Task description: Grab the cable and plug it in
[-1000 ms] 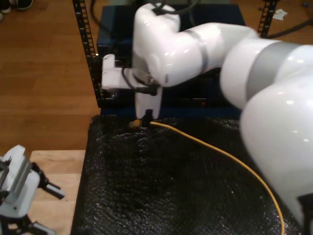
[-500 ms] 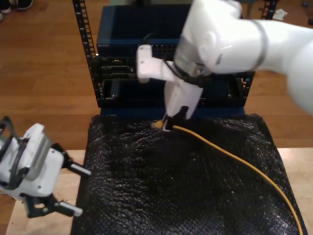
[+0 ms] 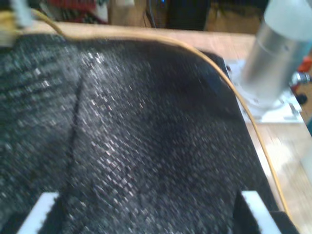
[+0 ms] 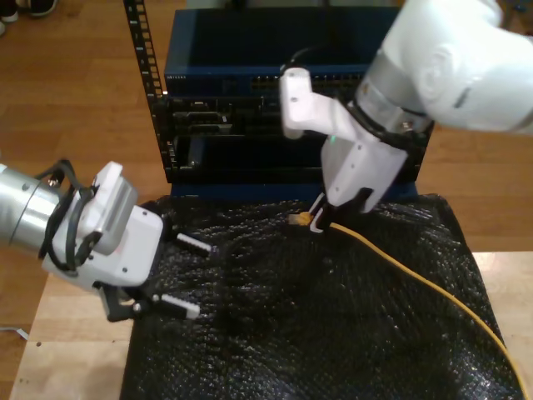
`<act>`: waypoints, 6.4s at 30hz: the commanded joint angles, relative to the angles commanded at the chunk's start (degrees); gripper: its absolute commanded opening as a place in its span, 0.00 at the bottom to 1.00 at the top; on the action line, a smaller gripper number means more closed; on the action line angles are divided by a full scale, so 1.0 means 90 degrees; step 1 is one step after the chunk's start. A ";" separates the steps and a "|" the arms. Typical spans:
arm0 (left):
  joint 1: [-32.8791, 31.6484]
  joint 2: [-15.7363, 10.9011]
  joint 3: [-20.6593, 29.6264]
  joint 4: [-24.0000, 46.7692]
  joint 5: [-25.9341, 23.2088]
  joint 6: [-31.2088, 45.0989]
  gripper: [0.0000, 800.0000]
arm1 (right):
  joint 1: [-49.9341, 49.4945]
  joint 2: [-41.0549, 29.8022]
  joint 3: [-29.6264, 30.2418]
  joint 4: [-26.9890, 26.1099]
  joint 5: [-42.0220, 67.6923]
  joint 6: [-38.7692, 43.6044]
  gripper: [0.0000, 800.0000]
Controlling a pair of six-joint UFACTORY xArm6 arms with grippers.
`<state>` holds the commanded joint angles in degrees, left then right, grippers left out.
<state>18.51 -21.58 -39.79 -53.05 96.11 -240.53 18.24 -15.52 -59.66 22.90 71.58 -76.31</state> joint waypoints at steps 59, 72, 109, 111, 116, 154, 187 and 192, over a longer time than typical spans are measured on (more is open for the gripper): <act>-0.1748 0.0781 -0.1026 -0.1299 -0.0830 -0.0381 0.81 | -0.0479 -0.0557 0.0283 0.1328 0.0166 -0.0430 0.02; -0.1748 0.0781 -0.1026 -0.1553 -0.0664 -0.0381 0.73 | -0.0449 -0.0547 0.0322 0.1338 0.0166 -0.0469 0.02; -0.1729 0.0791 -0.0957 -0.1563 -0.0674 -0.0400 0.26 | -0.0449 -0.0537 0.0381 0.1416 0.0166 -0.0479 0.02; -0.1739 0.0791 -0.0957 -0.1563 -0.0674 -0.0400 0.25 | -0.0449 -0.0537 0.0381 0.1407 0.0166 -0.0479 0.02; -0.1739 0.0791 -0.0957 -0.1553 -0.0684 -0.0400 0.16 | -0.0449 -0.0537 0.0381 0.1426 0.0166 -0.0479 0.02; -0.1162 0.1368 -0.1055 -0.1915 0.0361 -0.1231 0.00 | -0.0508 -0.0723 0.0068 0.1416 0.0205 -0.0547 1.00; -0.0264 0.2149 -0.1289 -0.2002 0.2090 -0.2628 0.01 | -0.0479 -0.2012 0.0166 0.1475 0.0137 -0.1475 0.99; -0.0264 0.2178 -0.1319 -0.2002 0.2168 -0.2628 0.01 | -0.0440 -0.2139 0.0342 0.1495 -0.0039 -0.1748 0.99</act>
<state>16.13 -1.98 -51.66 -71.08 115.63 -264.18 14.29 -34.77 -56.58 36.35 71.23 -92.04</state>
